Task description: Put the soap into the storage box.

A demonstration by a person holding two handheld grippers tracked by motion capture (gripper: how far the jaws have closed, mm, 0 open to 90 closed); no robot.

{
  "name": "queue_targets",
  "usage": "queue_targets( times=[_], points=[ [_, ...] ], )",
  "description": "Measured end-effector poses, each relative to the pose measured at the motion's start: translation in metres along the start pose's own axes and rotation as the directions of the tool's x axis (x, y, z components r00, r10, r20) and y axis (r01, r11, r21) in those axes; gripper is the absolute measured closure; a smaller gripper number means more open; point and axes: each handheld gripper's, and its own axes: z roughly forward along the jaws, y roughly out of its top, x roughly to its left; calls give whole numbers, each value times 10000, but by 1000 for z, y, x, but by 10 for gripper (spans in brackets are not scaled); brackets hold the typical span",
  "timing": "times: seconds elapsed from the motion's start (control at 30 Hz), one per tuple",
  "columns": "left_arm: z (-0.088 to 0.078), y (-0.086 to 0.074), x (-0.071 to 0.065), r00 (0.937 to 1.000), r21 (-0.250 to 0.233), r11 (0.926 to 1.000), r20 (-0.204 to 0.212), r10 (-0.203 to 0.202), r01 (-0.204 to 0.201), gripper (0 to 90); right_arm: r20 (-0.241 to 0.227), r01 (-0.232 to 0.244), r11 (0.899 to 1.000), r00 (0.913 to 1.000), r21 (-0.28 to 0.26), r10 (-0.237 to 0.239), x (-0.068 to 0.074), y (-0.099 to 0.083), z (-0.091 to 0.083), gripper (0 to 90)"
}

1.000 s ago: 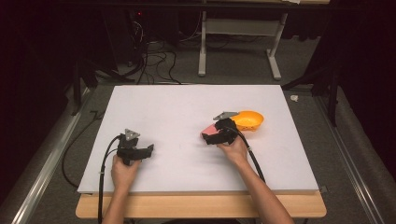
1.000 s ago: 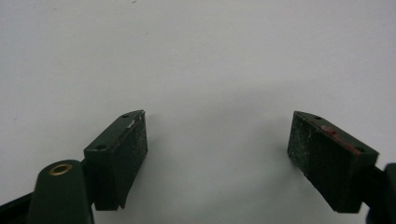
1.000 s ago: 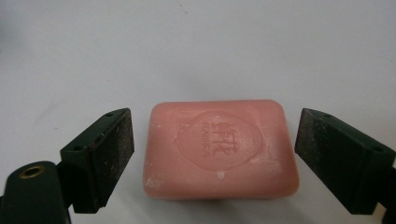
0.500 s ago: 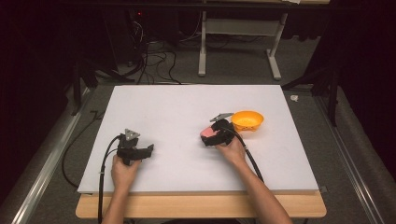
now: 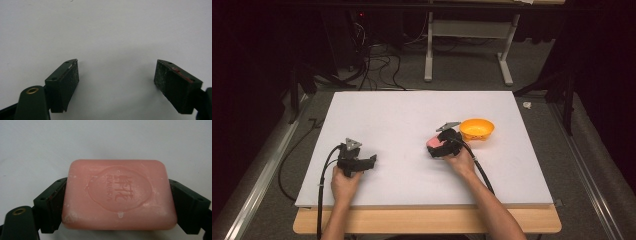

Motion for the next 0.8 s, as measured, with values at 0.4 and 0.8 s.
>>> queue_targets(
  times=[0.4, 0.8],
  points=[
    [0, 0, 0, 10000, -12, 10000, -7, -6, 6, 204, -260, -105, 9997, 9996, 208, 111, 0, 2, -3, 138],
    [0, 0, 0, 10000, -14, 10000, -9, -5, 5, 204, -638, -204, 9997, 9978, -127, 195, 3, 3, -15, 138]
  ],
)
